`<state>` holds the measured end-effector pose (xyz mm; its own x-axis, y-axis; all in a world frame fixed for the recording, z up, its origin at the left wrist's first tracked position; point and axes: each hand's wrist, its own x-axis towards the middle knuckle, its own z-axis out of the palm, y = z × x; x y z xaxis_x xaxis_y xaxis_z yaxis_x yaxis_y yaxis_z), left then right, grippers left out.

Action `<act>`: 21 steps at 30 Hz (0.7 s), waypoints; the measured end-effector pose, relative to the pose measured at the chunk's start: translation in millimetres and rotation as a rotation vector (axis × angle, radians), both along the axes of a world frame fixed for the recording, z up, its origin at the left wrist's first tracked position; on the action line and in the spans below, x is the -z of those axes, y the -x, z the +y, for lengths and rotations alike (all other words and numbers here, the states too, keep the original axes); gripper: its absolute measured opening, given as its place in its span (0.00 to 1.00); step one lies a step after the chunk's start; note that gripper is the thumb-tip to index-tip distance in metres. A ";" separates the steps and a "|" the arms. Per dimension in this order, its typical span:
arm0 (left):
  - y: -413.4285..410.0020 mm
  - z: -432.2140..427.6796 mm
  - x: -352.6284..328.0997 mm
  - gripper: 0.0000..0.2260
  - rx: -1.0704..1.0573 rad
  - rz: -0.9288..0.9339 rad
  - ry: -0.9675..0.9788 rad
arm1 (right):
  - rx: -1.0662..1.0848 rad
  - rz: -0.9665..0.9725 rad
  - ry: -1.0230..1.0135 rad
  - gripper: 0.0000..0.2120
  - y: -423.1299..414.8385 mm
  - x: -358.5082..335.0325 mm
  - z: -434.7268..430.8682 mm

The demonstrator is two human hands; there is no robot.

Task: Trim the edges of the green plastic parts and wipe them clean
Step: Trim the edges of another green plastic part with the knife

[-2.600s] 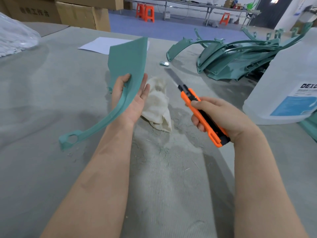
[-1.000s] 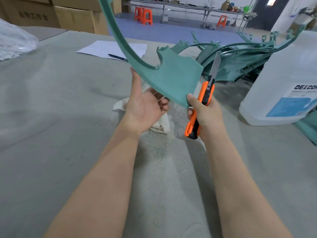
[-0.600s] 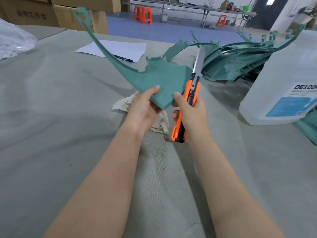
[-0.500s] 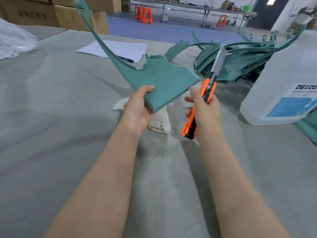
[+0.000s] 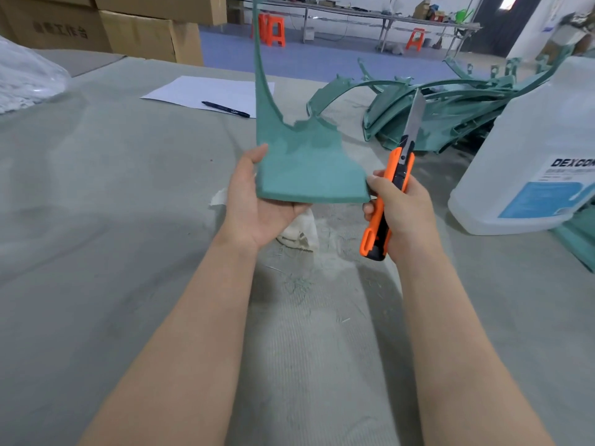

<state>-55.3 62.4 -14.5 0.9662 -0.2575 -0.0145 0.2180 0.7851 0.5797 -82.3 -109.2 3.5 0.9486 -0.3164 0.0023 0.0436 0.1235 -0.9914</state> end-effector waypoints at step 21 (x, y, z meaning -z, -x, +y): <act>2.7 -22.5 -6.1 0.06 -0.170 0.144 0.179 | -0.148 -0.125 0.431 0.23 2.7 5.8 13.5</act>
<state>-58.0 39.9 -8.4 0.9869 -0.1031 -0.1238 0.1448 0.9046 0.4010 -85.0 -95.7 -2.2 0.9675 -0.1228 0.2211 0.1793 -0.2838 -0.9420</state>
